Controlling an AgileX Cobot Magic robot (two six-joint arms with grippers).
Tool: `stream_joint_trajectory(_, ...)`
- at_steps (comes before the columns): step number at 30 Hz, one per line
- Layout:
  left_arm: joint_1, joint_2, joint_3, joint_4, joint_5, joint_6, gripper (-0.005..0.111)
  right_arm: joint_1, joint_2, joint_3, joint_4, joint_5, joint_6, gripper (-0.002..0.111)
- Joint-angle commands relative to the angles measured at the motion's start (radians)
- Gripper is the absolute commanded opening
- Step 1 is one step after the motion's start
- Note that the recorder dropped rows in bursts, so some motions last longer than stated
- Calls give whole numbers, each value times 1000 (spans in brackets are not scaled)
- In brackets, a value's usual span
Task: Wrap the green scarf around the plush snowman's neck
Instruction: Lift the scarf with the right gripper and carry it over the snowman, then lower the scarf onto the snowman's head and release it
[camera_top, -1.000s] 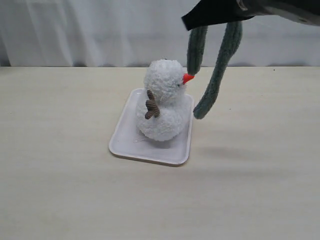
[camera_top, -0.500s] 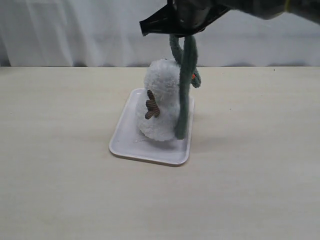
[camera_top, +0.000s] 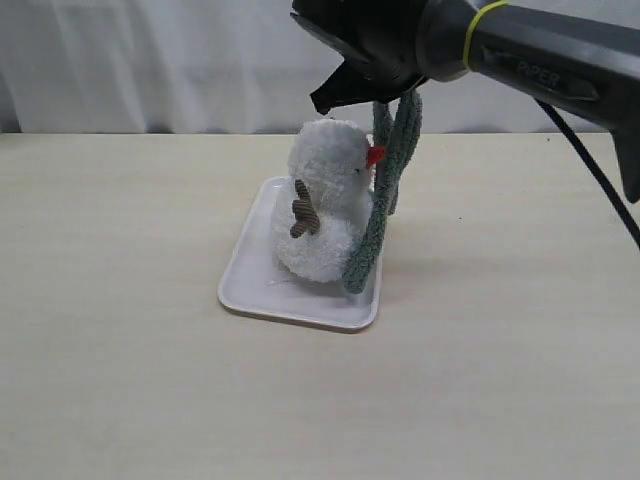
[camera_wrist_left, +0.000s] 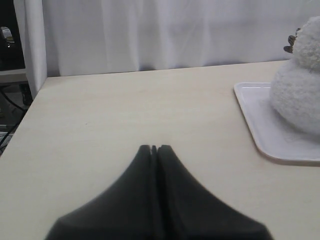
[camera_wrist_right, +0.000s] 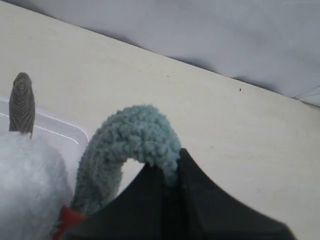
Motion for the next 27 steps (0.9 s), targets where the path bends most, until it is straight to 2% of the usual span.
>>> stream_joint_trajectory(1, -6, -3, 3, -3, -8, -2, 0, -30, -16, -7, 58, -51, -4, 4)
stream_joint_trajectory(5, -6, -3, 3, -3, -8, -2, 0, -51, -16, -18, 179, -172, -4, 4)
stream_joint_trajectory(9, -6, -3, 3, -3, -8, -2, 0, -53, -16, -94, 53, -2, -81, 4)
stream_joint_trajectory(11, -6, -3, 3, -3, -8, -2, 0, -57, -16, -112, -32, 16, -129, 4)
stream_joint_trajectory(18, -6, -3, 3, -3, -8, -2, 0, -62, -9, -112, -1, 16, -127, 4)
stream_joint_trajectory(27, -6, -3, 3, -3, -8, -2, 0, -62, 5, -112, 429, -155, -181, 4)
